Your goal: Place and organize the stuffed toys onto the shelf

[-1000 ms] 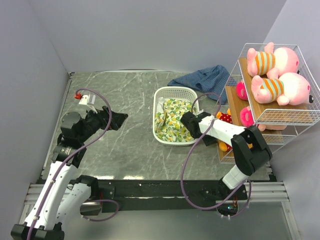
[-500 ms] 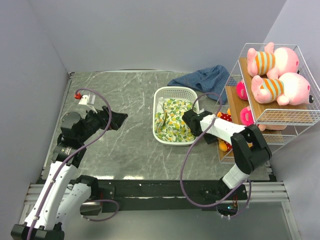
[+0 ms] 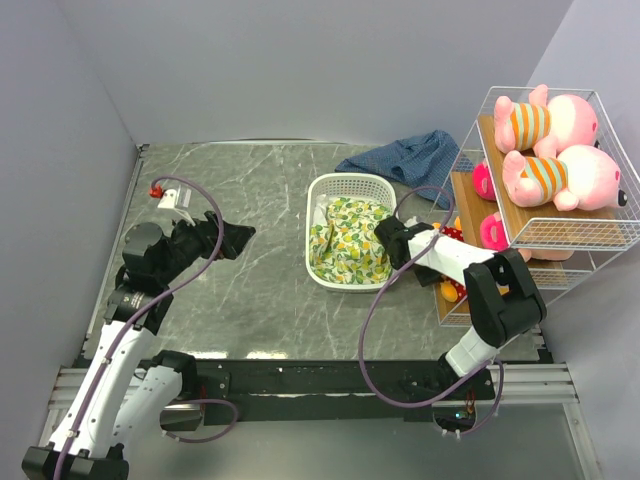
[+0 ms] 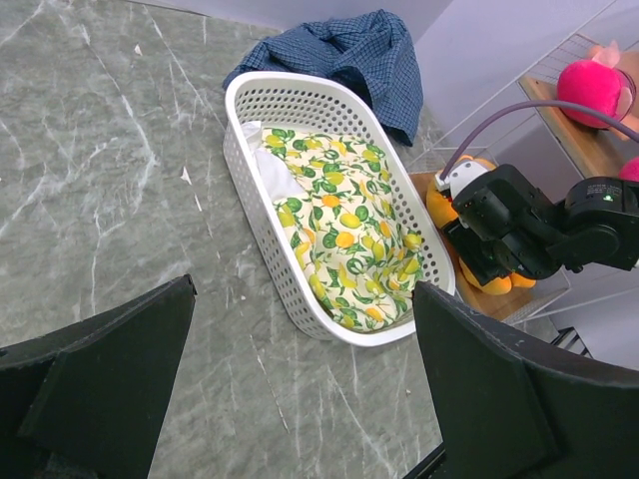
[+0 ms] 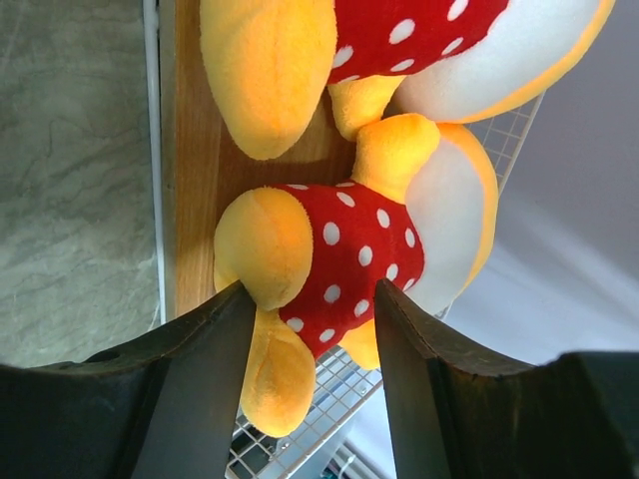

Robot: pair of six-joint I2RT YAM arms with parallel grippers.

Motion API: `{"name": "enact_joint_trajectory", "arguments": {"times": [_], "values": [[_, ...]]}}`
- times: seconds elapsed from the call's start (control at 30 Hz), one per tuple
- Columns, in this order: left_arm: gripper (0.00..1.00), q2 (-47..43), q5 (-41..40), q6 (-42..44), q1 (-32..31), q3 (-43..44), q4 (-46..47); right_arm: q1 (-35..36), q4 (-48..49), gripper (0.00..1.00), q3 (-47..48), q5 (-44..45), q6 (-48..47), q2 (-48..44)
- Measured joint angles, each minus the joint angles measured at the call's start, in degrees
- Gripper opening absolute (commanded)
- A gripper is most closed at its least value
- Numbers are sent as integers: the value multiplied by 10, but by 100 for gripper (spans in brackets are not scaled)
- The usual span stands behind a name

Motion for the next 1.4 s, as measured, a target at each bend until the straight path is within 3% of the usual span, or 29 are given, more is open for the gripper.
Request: {"name": "enact_joint_trajectory", "arguments": {"times": [0.7,0.97,1.03,1.1,1.2,1.23,1.4], "values": [[96,14,-3,-2,0,3,4,41,-35,57,103,-44,-6,-68],[96,19,-4,0,0,37,-9,101,-63,59,231,-125,18,-84],[96,19,-3,3,0,55,-18,129,-48,62,259,-162,30,-104],[96,19,3,9,0,73,-24,155,-26,71,265,-209,42,-142],[96,18,34,31,0,94,-31,178,23,96,261,-294,71,-210],[96,17,44,38,0,99,-38,179,43,100,255,-316,81,-231],[96,7,63,60,0,109,-70,178,156,100,189,-420,113,-342]]}}
